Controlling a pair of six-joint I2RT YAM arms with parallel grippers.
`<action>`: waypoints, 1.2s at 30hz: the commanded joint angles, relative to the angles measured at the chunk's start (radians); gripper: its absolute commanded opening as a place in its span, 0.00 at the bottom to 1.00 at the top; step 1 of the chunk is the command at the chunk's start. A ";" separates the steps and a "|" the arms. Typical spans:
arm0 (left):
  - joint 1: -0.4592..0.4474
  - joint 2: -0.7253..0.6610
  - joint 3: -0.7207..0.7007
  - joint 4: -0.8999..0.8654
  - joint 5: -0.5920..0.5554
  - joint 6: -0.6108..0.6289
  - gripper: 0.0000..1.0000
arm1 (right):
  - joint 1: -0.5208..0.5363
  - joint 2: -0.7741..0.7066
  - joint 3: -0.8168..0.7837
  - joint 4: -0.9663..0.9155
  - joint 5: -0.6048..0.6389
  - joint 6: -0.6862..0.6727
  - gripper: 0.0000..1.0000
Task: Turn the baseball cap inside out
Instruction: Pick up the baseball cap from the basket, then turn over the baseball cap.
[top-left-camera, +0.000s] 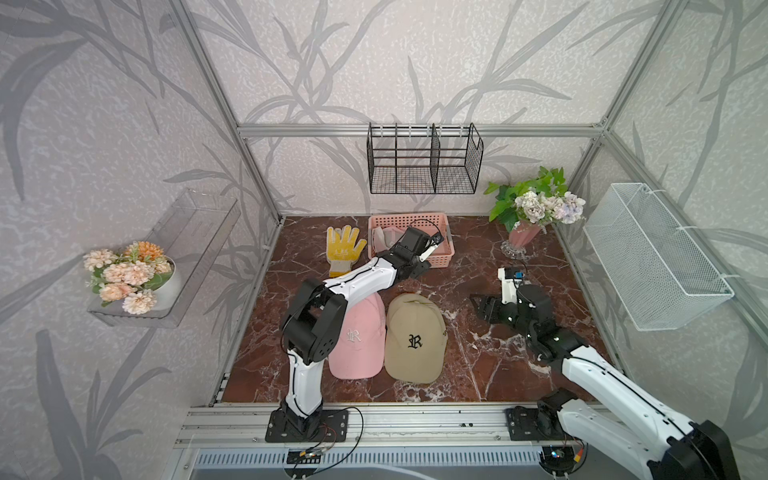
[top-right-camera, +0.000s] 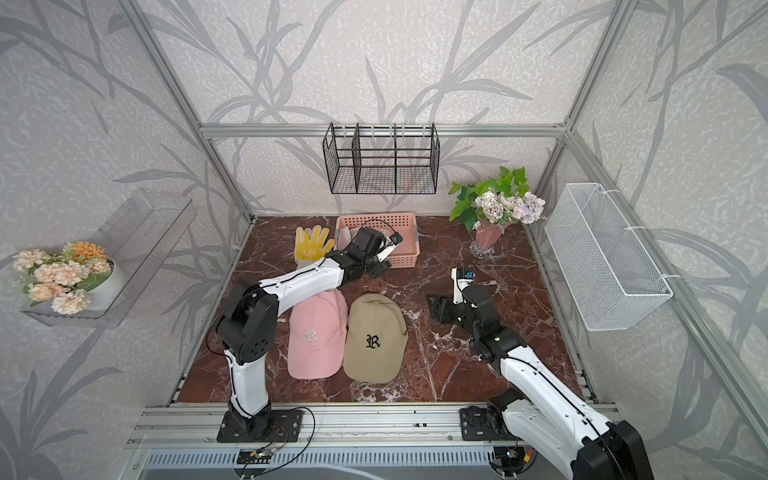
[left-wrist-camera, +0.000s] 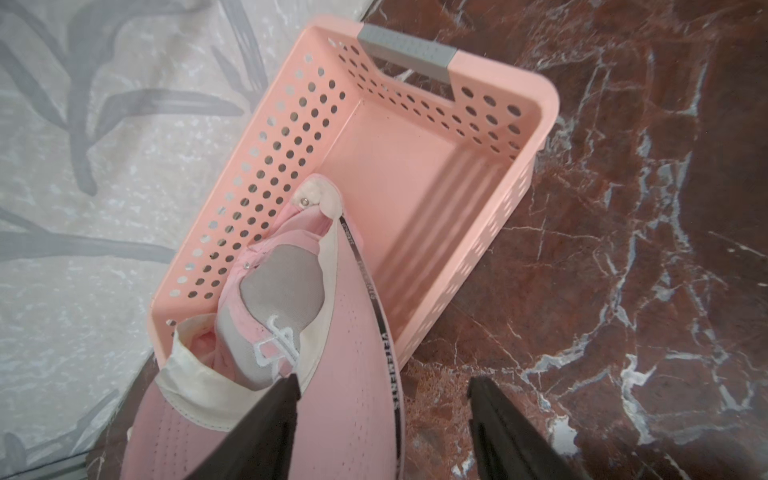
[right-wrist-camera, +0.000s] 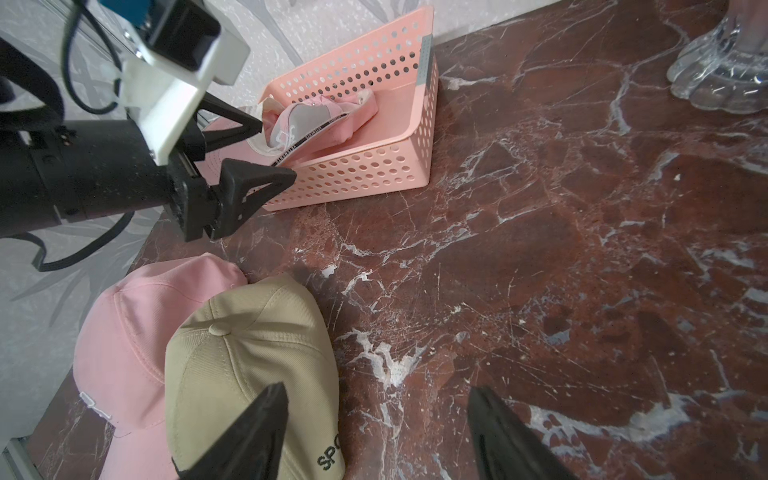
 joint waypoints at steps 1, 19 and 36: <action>0.005 -0.001 0.011 0.011 -0.048 0.006 0.61 | -0.006 -0.009 -0.016 0.001 -0.013 0.008 0.72; 0.029 0.013 -0.027 0.027 -0.036 -0.005 0.36 | -0.007 0.009 -0.021 0.021 -0.036 0.026 0.72; 0.006 -0.231 -0.023 0.065 -0.155 0.031 0.00 | -0.007 -0.027 0.019 0.006 0.020 -0.016 0.72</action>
